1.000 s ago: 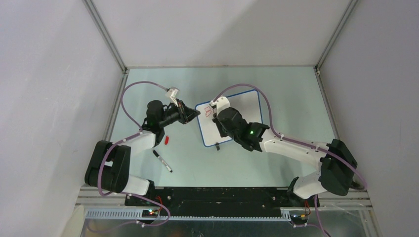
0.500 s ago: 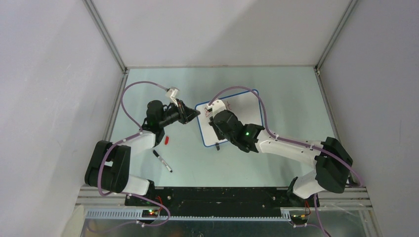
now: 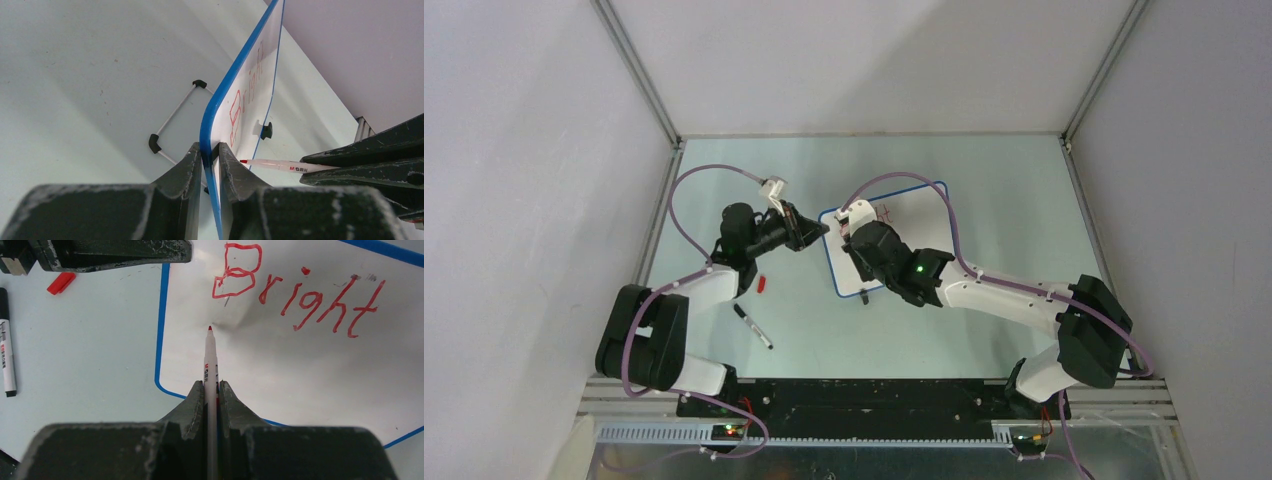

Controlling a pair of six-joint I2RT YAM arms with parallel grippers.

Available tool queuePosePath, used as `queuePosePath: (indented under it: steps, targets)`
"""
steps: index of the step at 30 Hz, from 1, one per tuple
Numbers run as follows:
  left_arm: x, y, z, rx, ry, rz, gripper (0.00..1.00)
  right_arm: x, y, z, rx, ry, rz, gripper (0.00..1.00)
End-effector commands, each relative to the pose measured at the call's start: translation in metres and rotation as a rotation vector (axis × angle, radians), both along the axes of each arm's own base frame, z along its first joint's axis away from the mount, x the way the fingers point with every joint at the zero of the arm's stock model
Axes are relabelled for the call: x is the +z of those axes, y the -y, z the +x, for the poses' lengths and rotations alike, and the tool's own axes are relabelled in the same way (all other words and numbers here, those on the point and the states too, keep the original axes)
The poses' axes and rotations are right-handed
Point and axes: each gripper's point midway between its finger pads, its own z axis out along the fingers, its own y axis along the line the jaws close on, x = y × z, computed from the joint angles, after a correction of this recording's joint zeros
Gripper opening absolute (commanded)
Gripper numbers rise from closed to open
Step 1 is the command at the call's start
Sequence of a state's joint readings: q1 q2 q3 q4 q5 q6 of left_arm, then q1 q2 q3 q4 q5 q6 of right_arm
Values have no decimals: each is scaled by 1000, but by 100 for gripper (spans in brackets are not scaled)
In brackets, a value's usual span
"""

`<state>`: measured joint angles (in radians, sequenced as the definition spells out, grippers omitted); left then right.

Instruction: Write a sentence on the whiteboard

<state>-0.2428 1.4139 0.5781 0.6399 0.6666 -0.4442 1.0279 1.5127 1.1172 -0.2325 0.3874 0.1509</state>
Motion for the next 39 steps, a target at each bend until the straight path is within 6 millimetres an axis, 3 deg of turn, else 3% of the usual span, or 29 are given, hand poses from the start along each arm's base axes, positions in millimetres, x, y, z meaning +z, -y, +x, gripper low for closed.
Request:
queuePosePath:
  steps: [1,14,24,39]
  targets:
    - [11,2,2,-13,41,4,20,21,-1,9,-25,54,9,0]
    - [11,2,1,-13,40,6,20,20,10,13,-56,44,-1,0]
    - [11,1,1,-12,40,5,20,25,-4,7,-8,40,42,0]
    - [12,2,1,-13,42,5,20,24,-10,9,-4,30,31,0]
